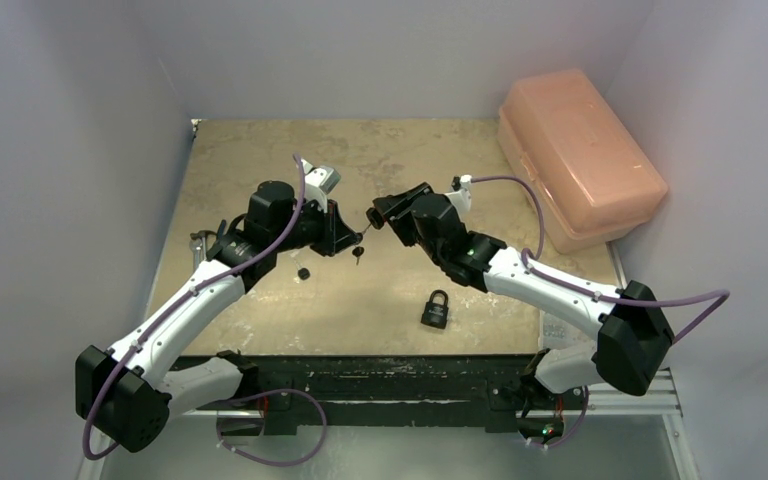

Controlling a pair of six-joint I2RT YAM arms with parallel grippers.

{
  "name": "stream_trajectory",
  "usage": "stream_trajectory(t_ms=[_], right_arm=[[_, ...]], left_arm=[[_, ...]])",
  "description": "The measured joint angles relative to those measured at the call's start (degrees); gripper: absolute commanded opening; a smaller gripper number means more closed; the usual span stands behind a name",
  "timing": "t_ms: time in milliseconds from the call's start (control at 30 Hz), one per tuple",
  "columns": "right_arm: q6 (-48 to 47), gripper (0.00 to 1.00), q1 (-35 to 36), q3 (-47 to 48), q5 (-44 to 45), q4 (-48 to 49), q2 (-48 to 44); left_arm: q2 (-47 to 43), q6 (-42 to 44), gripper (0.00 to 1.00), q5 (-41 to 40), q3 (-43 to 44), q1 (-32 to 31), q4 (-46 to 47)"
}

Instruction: Unlock with the key

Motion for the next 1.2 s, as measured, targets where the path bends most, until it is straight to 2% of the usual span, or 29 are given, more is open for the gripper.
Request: stream_trajectory(t_ms=[1200], right_arm=[[-0.70, 0.00, 1.03, -0.96, -0.35, 3.04, 0.07]], left_arm=[[-1.36, 0.39, 0.00, -0.63, -0.02, 0.00, -0.24]])
